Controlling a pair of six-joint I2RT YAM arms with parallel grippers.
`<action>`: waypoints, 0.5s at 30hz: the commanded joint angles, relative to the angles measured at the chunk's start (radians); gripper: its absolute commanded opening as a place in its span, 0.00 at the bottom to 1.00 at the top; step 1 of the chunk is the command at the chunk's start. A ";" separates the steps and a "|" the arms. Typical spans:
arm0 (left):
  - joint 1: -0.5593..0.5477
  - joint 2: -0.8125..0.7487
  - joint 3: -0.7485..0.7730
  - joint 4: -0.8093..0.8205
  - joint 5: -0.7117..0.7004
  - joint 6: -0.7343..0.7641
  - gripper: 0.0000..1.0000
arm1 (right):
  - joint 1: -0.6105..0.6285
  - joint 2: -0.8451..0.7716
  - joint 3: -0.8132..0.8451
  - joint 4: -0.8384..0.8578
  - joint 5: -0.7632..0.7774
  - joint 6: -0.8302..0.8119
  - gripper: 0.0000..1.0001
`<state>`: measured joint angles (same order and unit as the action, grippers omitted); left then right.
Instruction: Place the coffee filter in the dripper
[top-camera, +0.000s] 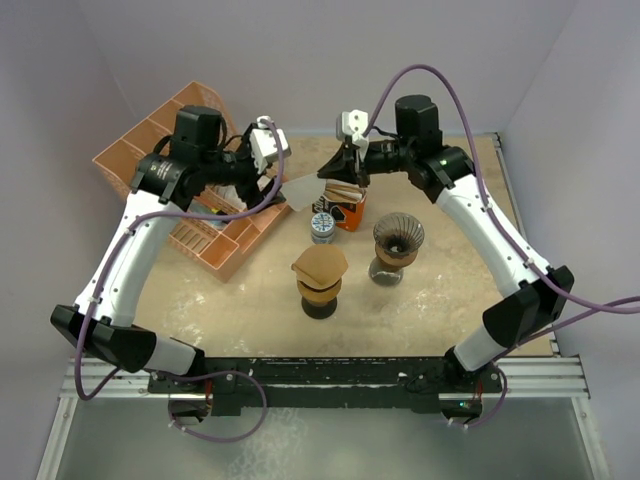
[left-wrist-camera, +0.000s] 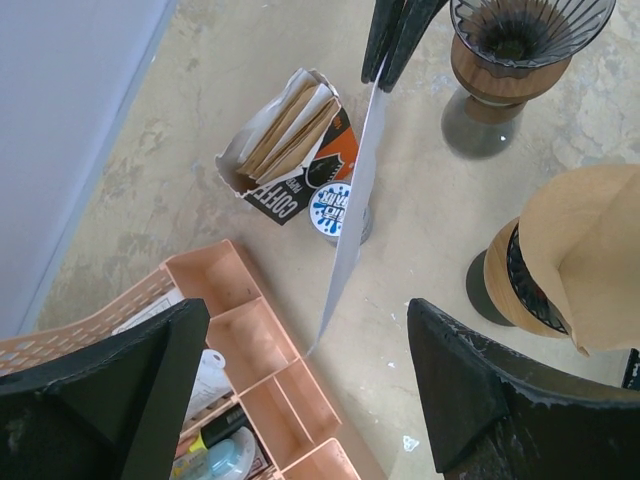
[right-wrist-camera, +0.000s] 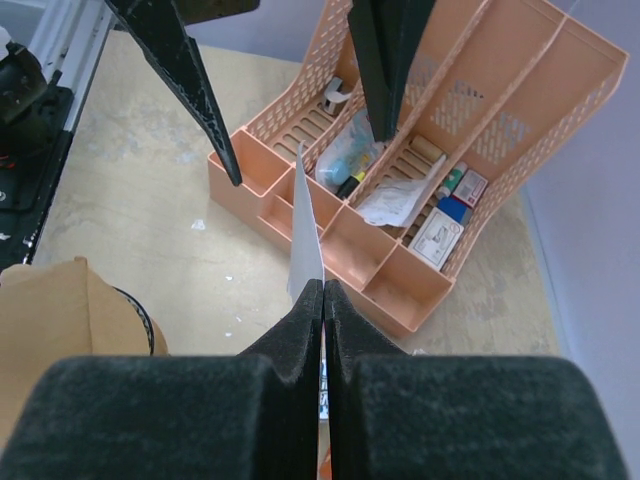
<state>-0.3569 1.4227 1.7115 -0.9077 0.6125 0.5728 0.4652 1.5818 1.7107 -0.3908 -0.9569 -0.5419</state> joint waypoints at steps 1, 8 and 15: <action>-0.010 -0.016 0.038 0.004 0.011 0.043 0.80 | 0.012 -0.024 0.022 0.019 -0.027 -0.036 0.00; -0.015 0.002 0.007 0.017 0.110 0.023 0.57 | 0.013 -0.078 -0.028 0.039 -0.045 -0.041 0.00; -0.016 0.018 -0.012 0.039 0.167 -0.007 0.50 | 0.013 -0.101 -0.031 0.044 -0.033 -0.041 0.00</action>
<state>-0.3683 1.4345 1.7035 -0.9062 0.7074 0.5842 0.4770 1.5288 1.6772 -0.3862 -0.9642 -0.5690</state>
